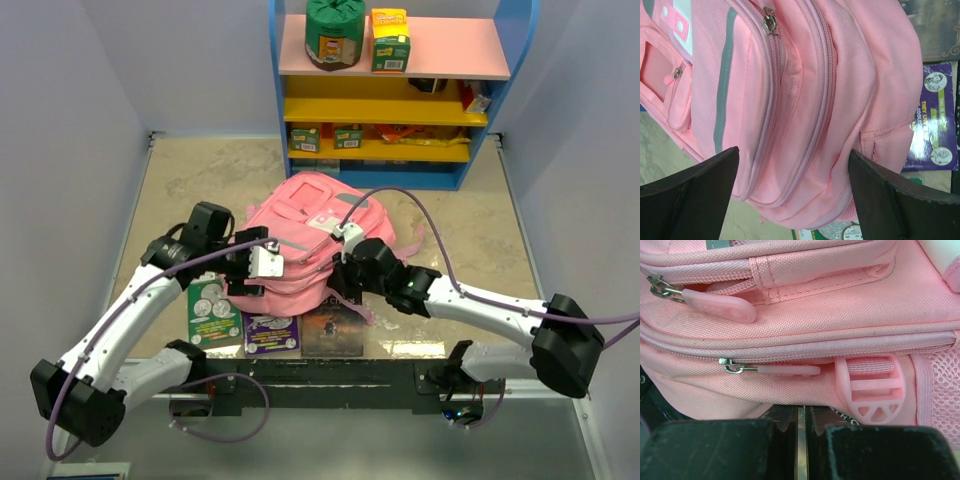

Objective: Pack the student bag
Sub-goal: Unzip the student bag at the center of the board.

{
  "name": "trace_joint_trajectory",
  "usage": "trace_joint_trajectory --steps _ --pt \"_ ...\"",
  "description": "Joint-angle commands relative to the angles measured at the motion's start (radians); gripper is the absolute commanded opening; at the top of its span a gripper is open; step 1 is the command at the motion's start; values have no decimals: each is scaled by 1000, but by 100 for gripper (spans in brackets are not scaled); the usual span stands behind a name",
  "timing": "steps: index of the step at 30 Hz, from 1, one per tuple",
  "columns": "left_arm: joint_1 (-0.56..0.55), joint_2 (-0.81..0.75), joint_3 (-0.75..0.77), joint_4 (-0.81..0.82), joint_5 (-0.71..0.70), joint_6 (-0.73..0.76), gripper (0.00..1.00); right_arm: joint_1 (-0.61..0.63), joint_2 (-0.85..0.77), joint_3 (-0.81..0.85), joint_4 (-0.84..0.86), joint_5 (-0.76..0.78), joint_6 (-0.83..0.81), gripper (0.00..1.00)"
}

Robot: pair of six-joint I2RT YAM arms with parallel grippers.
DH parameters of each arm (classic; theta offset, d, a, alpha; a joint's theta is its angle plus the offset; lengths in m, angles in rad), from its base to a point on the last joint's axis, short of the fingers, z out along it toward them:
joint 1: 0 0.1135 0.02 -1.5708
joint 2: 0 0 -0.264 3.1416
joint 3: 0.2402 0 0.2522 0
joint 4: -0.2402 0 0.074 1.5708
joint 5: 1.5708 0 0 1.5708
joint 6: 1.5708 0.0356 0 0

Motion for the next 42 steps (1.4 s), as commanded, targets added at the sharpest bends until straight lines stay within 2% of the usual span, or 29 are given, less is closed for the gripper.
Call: trace_joint_trajectory --steps 1,9,13,15,20,28,31,34,40,42 --pt "66 71 155 -76 86 180 92 -20 -63 -8 79 69 4 0" --pt "101 154 256 -215 176 369 93 -20 -134 -72 45 71 8 0" --pt "103 235 368 -395 244 444 92 -20 -152 -83 33 81 6 0" --pt "103 235 330 -371 215 432 92 -20 -162 -88 33 83 6 0" --pt "98 146 117 -159 121 413 89 -18 -174 -86 25 78 4 0" --pt "94 134 9 191 32 277 80 -20 -194 -101 24 68 14 0" --pt "95 154 48 163 60 295 81 -20 -206 -106 19 63 20 0" --pt "95 189 104 44 113 349 82 -20 -214 -114 17 64 21 0" --pt "92 186 25 28 117 398 81 -20 -215 -117 22 63 24 0" --pt "92 178 -12 71 94 395 79 -20 -215 -115 20 61 26 0"
